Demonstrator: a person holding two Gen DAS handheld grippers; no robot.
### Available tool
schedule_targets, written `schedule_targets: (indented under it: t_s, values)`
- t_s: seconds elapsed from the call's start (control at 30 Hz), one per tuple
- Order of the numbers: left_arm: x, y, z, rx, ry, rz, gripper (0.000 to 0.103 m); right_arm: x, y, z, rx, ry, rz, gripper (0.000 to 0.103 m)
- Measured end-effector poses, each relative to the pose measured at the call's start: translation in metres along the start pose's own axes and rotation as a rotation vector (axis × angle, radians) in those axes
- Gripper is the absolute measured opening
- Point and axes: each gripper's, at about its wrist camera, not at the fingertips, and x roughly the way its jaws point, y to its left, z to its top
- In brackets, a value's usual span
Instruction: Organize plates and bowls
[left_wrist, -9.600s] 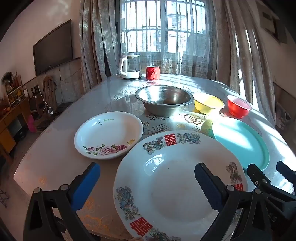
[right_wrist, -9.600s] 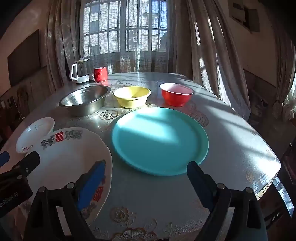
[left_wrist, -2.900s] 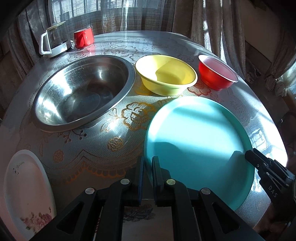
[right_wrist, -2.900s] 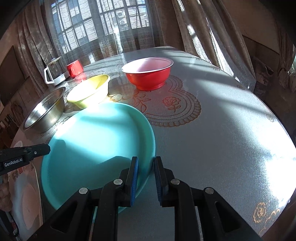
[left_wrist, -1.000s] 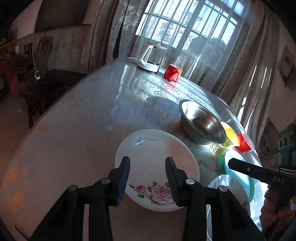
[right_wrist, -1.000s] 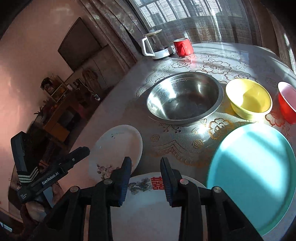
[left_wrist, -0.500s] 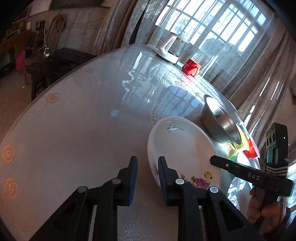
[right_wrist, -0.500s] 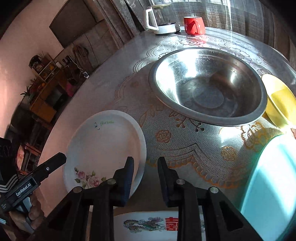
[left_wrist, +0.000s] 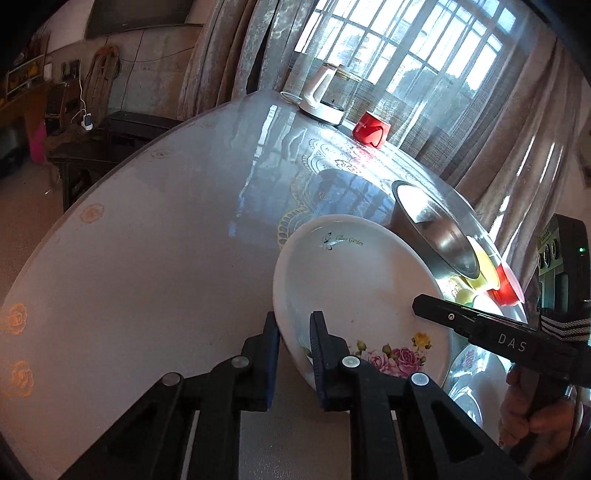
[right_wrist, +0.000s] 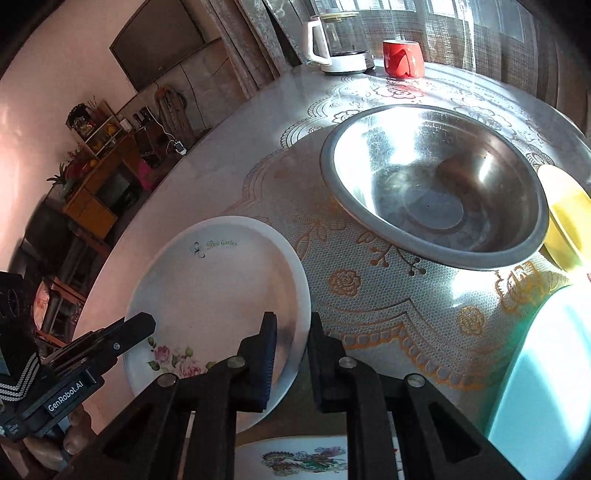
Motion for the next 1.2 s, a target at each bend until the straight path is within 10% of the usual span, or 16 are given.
schedule_targets:
  t_s: [1.2]
  values:
    - [0.035, -0.243, -0.026, 0.441, 0.136, -0.176, 0.017, -0.168, -0.174, -0.102, 0.427, -0.315, -0.106, 0.017]
